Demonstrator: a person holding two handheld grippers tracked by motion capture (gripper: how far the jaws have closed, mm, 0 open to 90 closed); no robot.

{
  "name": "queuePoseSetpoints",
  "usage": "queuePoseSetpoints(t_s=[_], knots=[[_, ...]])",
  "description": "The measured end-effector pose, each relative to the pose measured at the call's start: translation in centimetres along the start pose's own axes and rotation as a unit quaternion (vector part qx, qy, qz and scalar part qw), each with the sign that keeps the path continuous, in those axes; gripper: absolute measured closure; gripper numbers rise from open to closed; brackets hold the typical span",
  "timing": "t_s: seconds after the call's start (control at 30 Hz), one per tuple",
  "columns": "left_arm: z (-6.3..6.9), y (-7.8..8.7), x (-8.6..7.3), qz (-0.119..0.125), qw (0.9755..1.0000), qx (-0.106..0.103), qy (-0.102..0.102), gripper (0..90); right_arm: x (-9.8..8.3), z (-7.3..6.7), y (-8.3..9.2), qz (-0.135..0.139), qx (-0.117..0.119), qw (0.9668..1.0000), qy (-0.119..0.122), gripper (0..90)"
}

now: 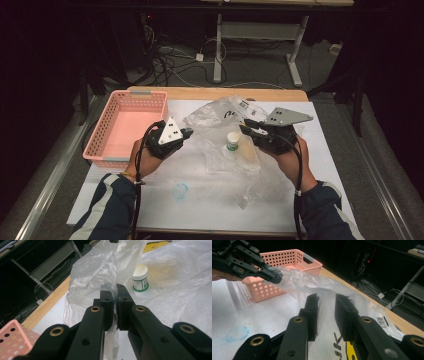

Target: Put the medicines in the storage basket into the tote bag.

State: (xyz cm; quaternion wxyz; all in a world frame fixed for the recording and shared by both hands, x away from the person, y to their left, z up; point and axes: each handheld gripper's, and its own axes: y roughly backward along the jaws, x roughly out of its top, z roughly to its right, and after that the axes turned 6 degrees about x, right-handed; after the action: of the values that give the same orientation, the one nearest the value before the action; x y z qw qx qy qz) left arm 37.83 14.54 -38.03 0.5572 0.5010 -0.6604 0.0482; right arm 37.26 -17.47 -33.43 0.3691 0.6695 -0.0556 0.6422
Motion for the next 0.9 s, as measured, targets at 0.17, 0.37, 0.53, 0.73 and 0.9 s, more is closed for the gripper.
queuePoseSetpoints(t_s=[0.17,0.37,0.53,0.73,0.9], knots=[[0.0,0.1,-0.2,-0.005,1.0000,0.002,-0.001,83.9,-0.1,-0.2,0.7,0.003,-0.003,1.0000,-0.005,58.4],[-0.1,0.2,-0.9,-0.015,0.9999,0.004,0.001,83.9,-0.6,-1.7,2.7,0.019,-0.001,0.9998,0.005,46.1],[0.0,-0.1,-1.4,-0.026,0.9997,0.003,-0.001,83.9,-2.6,-3.3,4.5,0.027,0.027,0.9990,0.025,42.6],[0.2,-0.6,-1.5,-0.034,0.9994,0.007,-0.007,83.8,-6.6,-5.0,5.7,-0.018,0.059,0.9974,0.039,37.8],[0.2,-0.9,-1.7,-0.043,0.9989,0.016,-0.008,83.8,-9.8,-5.8,5.8,-0.065,0.097,0.9923,0.039,32.1]])
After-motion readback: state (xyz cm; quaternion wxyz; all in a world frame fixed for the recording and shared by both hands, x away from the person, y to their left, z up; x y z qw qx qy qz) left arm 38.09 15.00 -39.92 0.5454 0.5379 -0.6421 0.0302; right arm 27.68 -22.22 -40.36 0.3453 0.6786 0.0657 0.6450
